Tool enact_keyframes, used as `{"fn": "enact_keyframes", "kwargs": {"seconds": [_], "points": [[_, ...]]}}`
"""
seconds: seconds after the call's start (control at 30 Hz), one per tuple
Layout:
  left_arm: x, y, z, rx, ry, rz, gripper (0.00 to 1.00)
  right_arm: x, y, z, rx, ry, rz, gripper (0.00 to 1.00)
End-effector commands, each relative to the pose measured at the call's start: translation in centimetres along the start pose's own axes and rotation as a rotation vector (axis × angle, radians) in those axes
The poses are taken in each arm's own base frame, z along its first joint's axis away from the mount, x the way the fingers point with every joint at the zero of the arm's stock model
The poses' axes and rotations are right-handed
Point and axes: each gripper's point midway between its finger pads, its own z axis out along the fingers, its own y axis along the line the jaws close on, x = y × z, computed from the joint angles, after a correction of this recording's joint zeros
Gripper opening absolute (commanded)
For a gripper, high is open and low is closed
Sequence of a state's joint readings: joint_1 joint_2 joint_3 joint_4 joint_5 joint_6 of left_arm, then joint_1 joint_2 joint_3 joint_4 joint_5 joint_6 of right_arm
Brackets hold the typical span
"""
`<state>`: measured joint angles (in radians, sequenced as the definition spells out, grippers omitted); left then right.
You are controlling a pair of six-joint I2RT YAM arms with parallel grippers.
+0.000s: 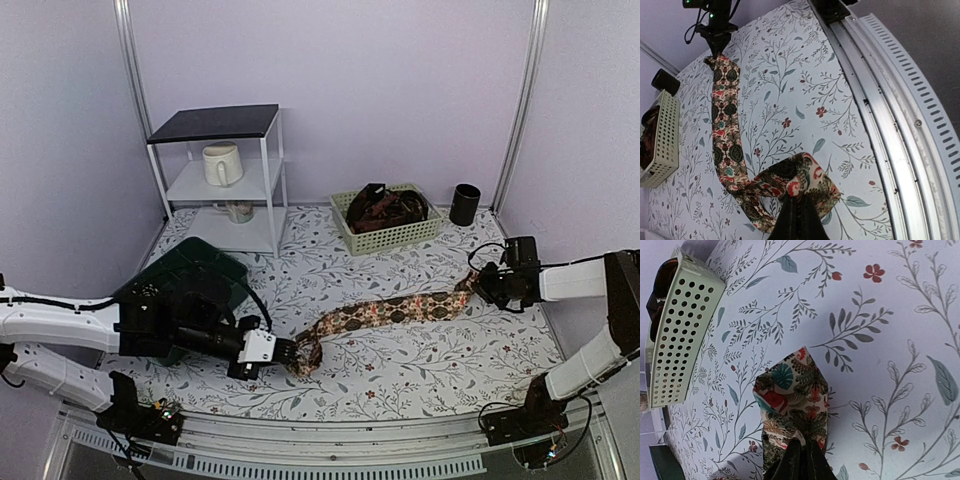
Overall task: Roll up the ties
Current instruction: Flatten out the tie at the center of the board.
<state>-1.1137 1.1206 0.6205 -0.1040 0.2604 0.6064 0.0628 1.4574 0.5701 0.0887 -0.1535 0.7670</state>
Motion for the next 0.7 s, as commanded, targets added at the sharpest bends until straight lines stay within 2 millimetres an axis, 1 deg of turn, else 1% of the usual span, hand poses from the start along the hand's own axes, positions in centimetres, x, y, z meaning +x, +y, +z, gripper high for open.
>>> {"fn": "enact_keyframes", "kwargs": {"seconds": [0.0, 0.17, 0.27, 0.37, 0.4, 0.53, 0.6, 0.67], "points": [[-1.5, -3.2, 0.3, 0.087, -0.048, 0.052, 0.00, -0.7, -2.9, -1.9, 0.134, -0.072, 0.033, 0.08], [-1.4, -6.7, 0.2, 0.208, -0.054, 0.052, 0.00, 0.2, -5.0, -2.3, 0.180, -0.072, 0.056, 0.08], [-1.2, -9.0, 0.1, 0.303, -0.038, 0.057, 0.00, 0.4, -5.9, -2.3, 0.195, -0.075, 0.083, 0.06], [-1.4, -11.5, -0.2, 0.385, -0.036, 0.083, 0.00, 0.6, -6.8, -2.1, 0.221, -0.077, 0.124, 0.04], [-1.5, -12.7, -0.4, 0.416, -0.037, 0.105, 0.00, 0.6, -7.0, -2.1, 0.224, -0.076, 0.133, 0.03], [-1.5, -15.3, -0.7, 0.485, -0.025, 0.138, 0.00, 0.4, -7.0, -1.8, 0.227, -0.076, 0.147, 0.03], [-1.2, -16.0, -0.7, 0.503, -0.007, 0.152, 0.00, -0.1, -6.4, -1.7, 0.201, -0.088, 0.161, 0.02], [-1.0, -16.3, -0.6, 0.493, 0.006, 0.179, 0.00, -0.6, -5.5, -1.5, 0.163, -0.097, 0.163, 0.02]]}}
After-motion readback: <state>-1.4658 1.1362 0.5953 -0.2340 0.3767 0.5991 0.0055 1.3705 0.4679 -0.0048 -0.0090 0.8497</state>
